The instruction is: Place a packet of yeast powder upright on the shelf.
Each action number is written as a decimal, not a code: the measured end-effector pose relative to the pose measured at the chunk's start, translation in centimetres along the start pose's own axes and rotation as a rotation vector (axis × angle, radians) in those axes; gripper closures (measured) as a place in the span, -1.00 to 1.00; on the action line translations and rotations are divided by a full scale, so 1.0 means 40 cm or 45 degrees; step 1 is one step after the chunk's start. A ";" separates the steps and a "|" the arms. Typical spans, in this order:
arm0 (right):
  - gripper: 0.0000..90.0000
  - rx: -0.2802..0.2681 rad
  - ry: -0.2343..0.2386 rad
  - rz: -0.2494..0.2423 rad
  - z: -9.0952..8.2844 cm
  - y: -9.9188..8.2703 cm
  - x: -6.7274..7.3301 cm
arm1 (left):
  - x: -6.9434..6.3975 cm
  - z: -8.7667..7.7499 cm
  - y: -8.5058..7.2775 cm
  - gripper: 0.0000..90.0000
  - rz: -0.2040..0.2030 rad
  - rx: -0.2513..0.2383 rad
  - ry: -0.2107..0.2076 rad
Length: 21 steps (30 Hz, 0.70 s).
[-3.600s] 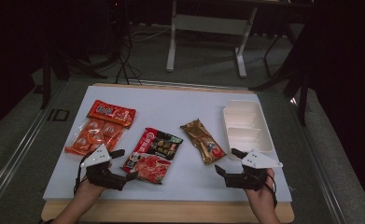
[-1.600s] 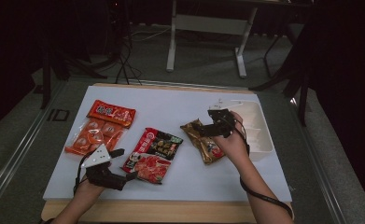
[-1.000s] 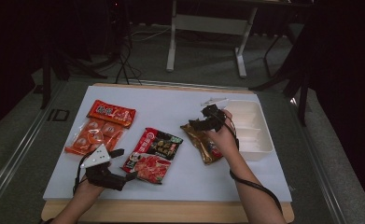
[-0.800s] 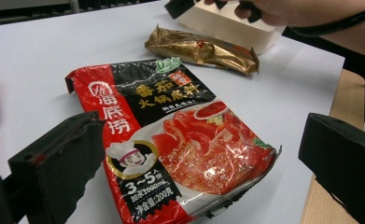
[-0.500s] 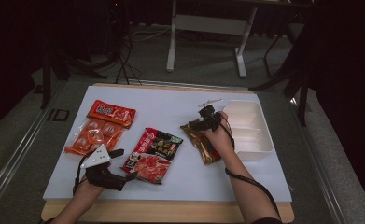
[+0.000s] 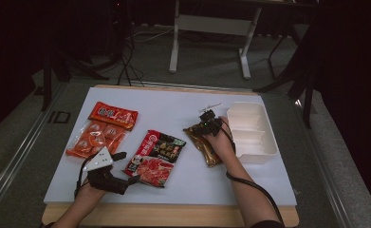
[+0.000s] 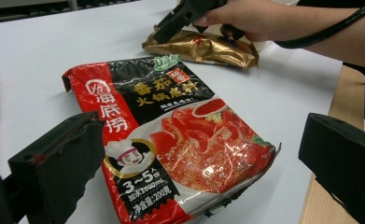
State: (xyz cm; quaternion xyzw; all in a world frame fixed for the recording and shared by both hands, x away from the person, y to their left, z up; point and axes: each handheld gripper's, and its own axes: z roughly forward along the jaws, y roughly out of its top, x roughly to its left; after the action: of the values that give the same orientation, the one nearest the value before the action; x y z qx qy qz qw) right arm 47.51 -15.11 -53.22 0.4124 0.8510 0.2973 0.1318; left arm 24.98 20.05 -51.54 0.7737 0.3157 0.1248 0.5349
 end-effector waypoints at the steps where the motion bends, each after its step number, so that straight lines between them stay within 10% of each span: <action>1: 0.19 0.004 0.005 -0.002 0.000 0.001 0.001 | 0.000 0.000 0.000 -1.00 0.000 0.001 0.001; 8: 0.91 0.036 0.002 -0.008 -0.009 0.006 0.001 | 0.000 0.000 0.001 -1.00 -0.001 -0.002 0.001; 21: 0.98 0.008 0.028 -0.052 -0.063 0.022 0.018 | 0.000 0.001 0.000 -1.00 -0.001 -0.003 0.003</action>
State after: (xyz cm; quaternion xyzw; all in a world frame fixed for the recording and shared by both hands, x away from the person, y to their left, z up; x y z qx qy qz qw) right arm 46.41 -15.13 -50.68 0.3920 0.8616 0.2965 0.1272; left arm 25.00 20.02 -51.54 0.7727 0.3166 0.1260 0.5356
